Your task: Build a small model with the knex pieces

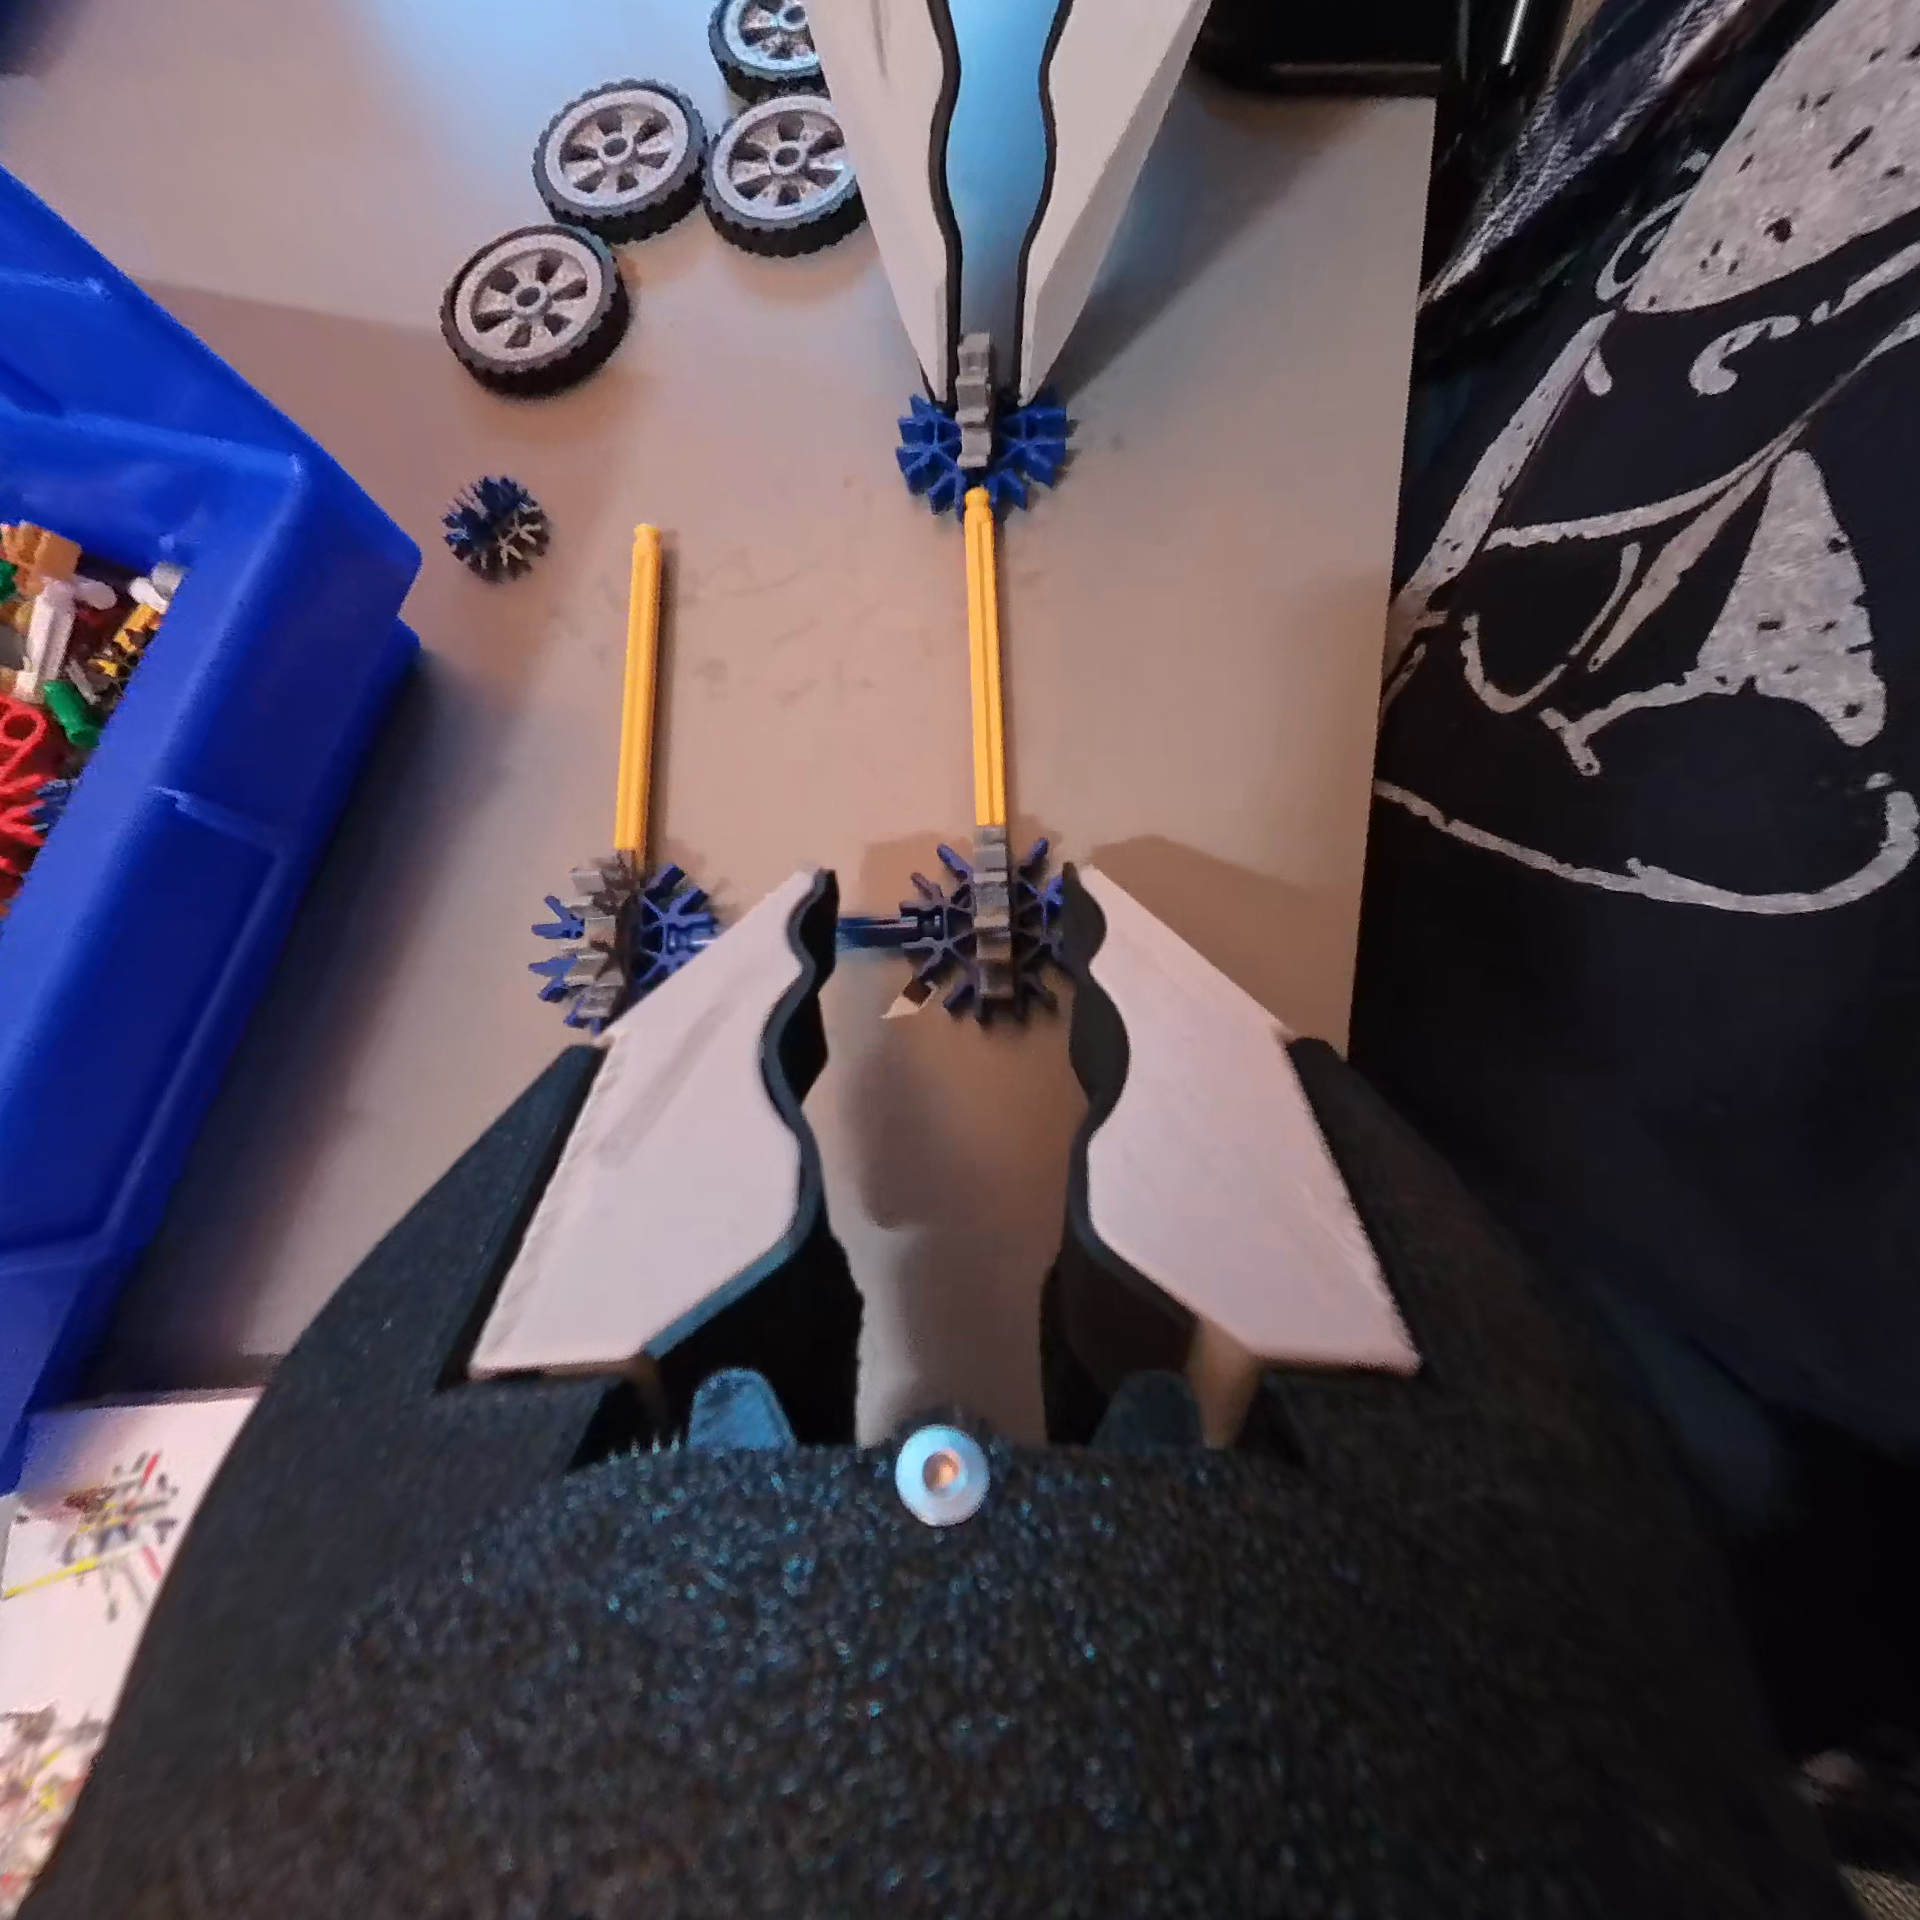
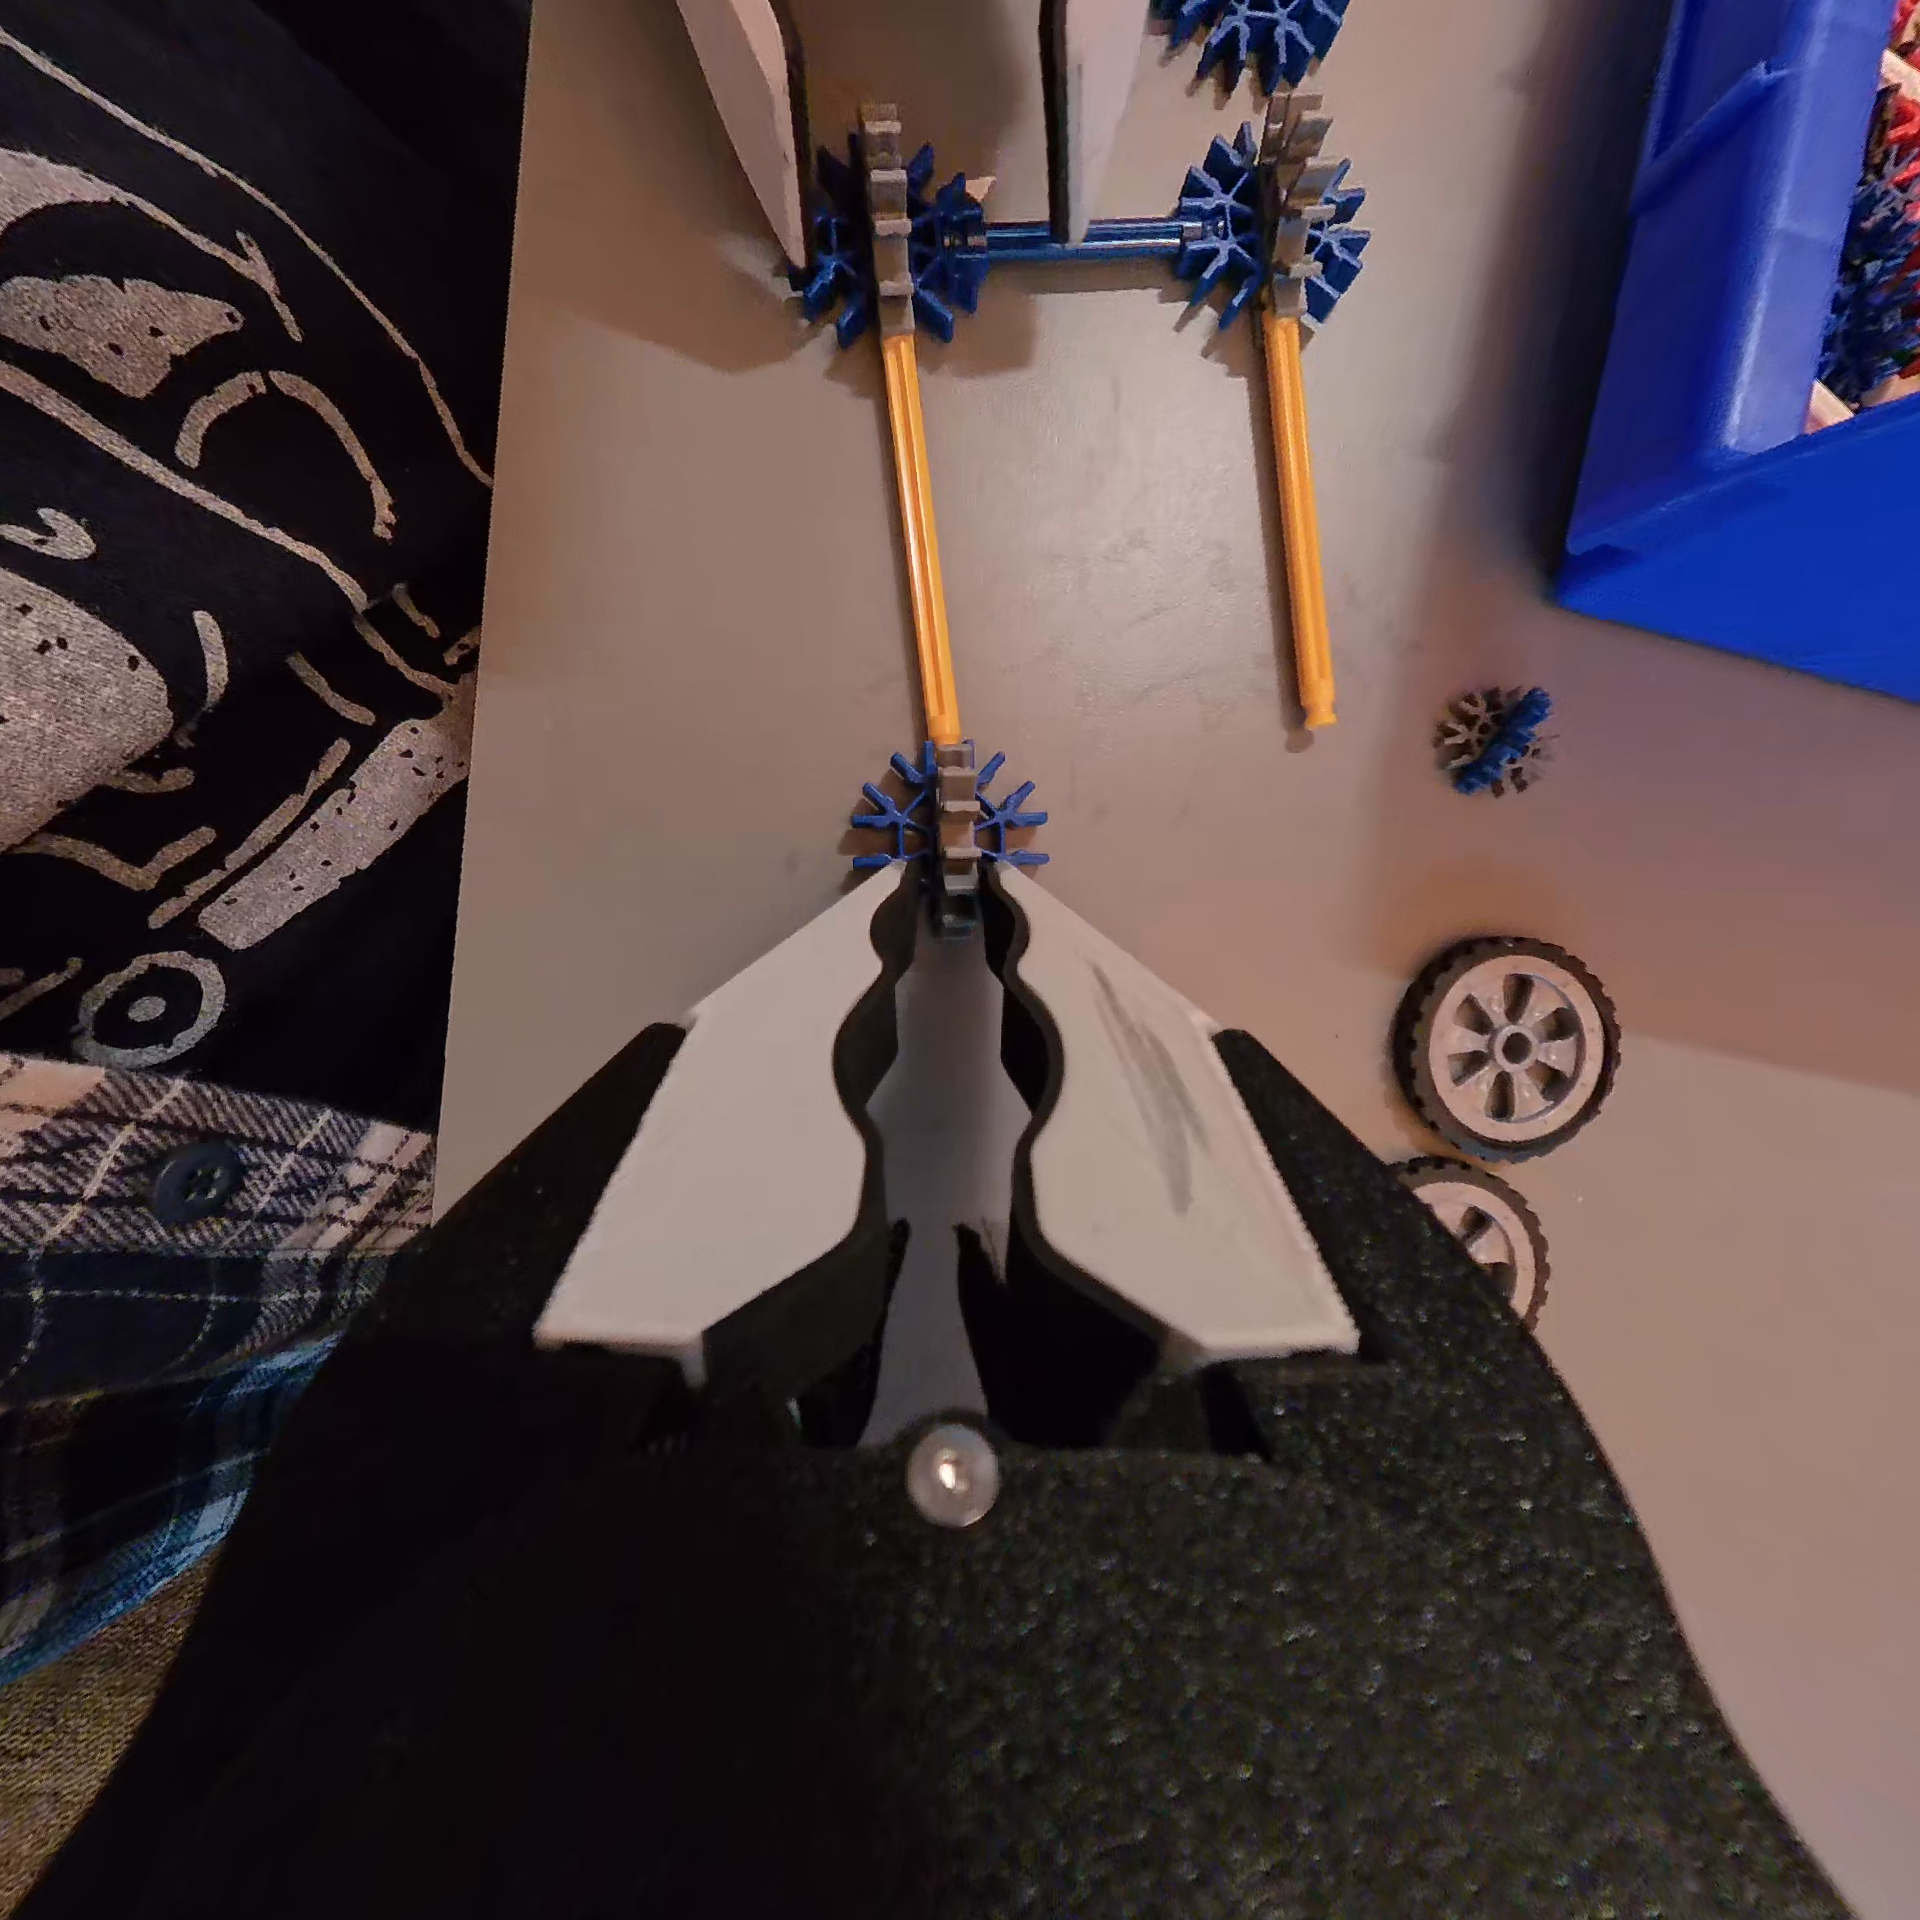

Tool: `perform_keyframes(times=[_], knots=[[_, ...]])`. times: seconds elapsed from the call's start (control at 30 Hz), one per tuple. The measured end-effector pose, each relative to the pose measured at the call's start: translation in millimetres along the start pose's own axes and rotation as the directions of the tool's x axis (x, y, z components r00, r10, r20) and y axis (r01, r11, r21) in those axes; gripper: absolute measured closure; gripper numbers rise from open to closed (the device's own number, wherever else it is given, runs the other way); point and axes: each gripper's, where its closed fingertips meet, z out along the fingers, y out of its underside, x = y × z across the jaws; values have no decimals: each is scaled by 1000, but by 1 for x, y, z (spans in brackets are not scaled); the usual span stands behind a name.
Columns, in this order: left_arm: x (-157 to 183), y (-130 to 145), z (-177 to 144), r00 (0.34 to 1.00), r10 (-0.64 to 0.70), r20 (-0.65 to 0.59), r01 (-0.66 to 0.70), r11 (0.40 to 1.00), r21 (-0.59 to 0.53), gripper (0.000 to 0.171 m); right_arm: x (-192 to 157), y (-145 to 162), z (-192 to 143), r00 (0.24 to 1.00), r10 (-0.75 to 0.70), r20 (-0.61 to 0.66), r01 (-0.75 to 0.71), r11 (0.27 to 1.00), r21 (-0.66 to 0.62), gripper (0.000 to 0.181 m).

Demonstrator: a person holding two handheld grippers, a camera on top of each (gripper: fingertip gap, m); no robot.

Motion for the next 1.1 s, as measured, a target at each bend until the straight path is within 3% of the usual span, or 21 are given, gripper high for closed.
perform_keyframes(times=[0.43, 1.1], knots=[[5, 0, 5, 999, 3, -43, -3, 1000, 2, 145, 1, 0, 1, 1000, 5, 5, -5, 1000, 4, 169], [4, -2, 7, 994, -30, -101, 34, 999, 33, 146, 0, 0, 2, 1000, -7, -17, 7, 1000, 28, 171]])
